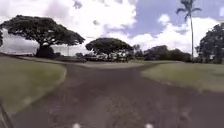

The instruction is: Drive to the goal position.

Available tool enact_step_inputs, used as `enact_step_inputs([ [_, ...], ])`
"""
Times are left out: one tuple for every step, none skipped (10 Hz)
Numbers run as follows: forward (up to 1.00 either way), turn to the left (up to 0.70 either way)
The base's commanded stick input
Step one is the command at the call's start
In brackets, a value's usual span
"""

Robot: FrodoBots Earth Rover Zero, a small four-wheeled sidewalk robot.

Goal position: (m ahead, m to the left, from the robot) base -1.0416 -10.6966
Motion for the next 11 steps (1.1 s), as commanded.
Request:
enact_step_inputs([
  [0.0,-0.7],
  [0.0,-0.7],
  [0.0,-0.7],
  [0.0,-0.7],
  [0.0,-0.7],
  [0.0,-0.7],
  [0.0,-0.7],
  [0.0,-0.7],
  [0.0,-0.7],
  [0.0,-0.7],
  [0.0,-0.7],
])
